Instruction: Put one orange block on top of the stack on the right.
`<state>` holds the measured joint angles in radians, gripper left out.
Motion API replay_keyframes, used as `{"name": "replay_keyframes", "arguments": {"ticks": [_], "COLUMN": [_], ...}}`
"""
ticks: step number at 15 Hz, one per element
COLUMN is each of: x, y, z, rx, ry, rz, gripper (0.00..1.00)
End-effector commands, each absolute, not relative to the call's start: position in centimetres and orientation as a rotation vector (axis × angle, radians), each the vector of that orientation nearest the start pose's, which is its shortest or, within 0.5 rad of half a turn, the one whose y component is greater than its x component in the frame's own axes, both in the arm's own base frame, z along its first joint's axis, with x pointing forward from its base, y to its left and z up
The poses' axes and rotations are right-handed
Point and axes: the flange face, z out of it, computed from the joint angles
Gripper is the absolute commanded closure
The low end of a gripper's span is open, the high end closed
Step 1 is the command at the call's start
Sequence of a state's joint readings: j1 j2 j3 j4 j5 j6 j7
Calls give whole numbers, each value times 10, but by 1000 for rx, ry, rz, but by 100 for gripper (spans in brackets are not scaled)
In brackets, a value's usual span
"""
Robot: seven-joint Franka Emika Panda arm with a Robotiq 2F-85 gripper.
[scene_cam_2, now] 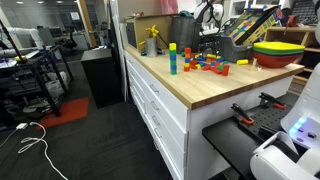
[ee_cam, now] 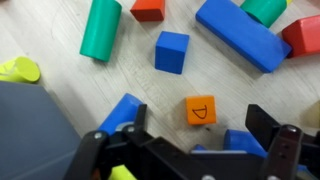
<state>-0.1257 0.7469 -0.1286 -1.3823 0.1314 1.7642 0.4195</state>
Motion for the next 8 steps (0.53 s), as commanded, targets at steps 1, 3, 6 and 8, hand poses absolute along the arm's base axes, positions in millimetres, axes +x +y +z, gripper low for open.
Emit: {"name": "replay_keyframes", "arguments": {"ticks": [1, 3, 6, 8], "x": [674, 673, 671, 670], "y": [-139, -139, -140, -142], "z": [211, 208, 207, 207], "rx": [-2880, -2878, -2863, -2856], "ry": [1042, 1050, 1058, 1064], "rz": [681, 692, 704, 707], "gripper": [0, 25, 42, 58]}}
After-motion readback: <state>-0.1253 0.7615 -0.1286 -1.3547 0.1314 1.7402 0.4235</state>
